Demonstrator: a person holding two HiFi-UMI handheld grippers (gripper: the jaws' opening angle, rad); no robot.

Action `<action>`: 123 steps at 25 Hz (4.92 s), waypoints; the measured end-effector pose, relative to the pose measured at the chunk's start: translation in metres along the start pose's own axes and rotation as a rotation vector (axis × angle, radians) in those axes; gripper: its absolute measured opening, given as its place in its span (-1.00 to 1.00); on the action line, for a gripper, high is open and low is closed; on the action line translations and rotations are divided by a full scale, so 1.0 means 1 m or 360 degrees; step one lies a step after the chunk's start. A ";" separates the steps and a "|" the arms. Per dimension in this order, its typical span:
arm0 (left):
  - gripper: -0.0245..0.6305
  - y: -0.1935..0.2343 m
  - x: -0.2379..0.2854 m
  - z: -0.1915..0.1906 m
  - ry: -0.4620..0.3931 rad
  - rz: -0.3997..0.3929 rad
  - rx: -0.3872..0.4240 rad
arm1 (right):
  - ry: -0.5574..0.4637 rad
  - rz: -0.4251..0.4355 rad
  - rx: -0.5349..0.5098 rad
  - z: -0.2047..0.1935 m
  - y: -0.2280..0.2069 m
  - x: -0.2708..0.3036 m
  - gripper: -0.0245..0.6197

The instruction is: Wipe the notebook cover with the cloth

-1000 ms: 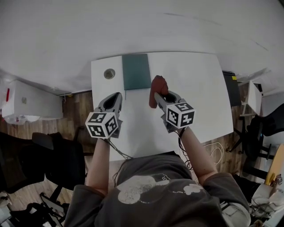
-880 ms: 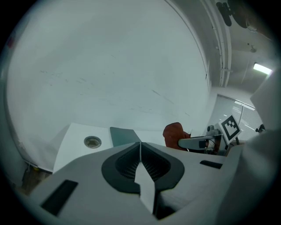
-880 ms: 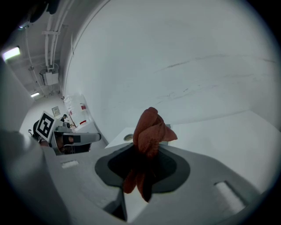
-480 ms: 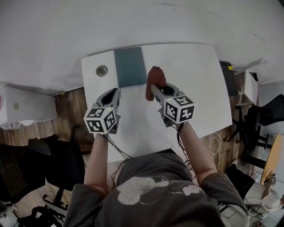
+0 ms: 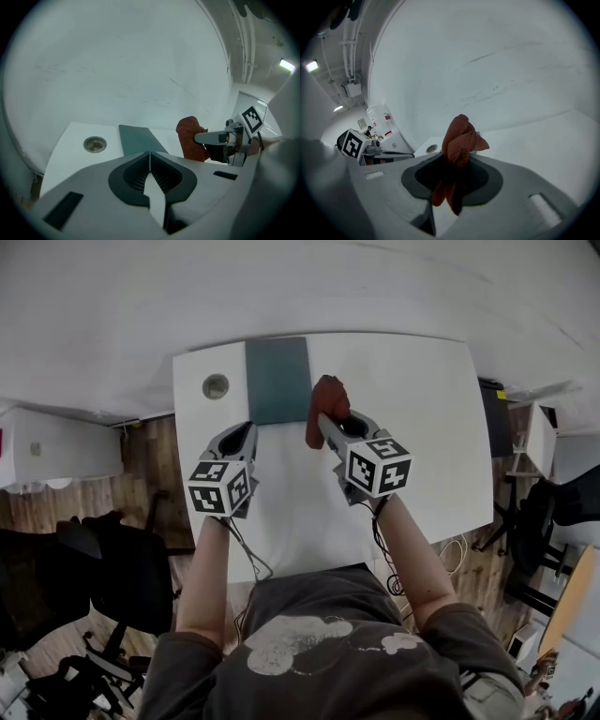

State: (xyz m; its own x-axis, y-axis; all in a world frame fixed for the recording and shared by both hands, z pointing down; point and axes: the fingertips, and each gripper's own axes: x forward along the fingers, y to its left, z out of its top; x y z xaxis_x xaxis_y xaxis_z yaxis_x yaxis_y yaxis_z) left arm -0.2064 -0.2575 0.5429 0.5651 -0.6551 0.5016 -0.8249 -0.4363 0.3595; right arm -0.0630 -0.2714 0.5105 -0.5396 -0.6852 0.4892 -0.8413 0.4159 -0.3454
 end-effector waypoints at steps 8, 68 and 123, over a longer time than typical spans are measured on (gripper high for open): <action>-0.92 0.008 0.018 -0.010 0.0056 0.0070 -0.0011 | 0.0041 0.0116 -0.0056 0.013 -0.002 0.019 -0.59; -0.92 0.043 0.059 -0.031 0.0263 0.0278 -0.0231 | 0.0423 0.0372 0.0008 0.054 0.022 0.219 -0.59; -0.92 0.041 0.057 -0.032 0.0255 0.0311 -0.0216 | 0.0356 0.0123 0.0024 0.065 -0.044 0.156 -0.58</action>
State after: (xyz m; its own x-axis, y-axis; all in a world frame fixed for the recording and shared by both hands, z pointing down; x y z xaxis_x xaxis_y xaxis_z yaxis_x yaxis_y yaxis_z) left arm -0.2071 -0.2931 0.6117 0.4000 -0.6081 0.6858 -0.9147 -0.2178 0.3404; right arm -0.1077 -0.4352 0.5500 -0.5979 -0.5013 0.6255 -0.7973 0.4521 -0.3998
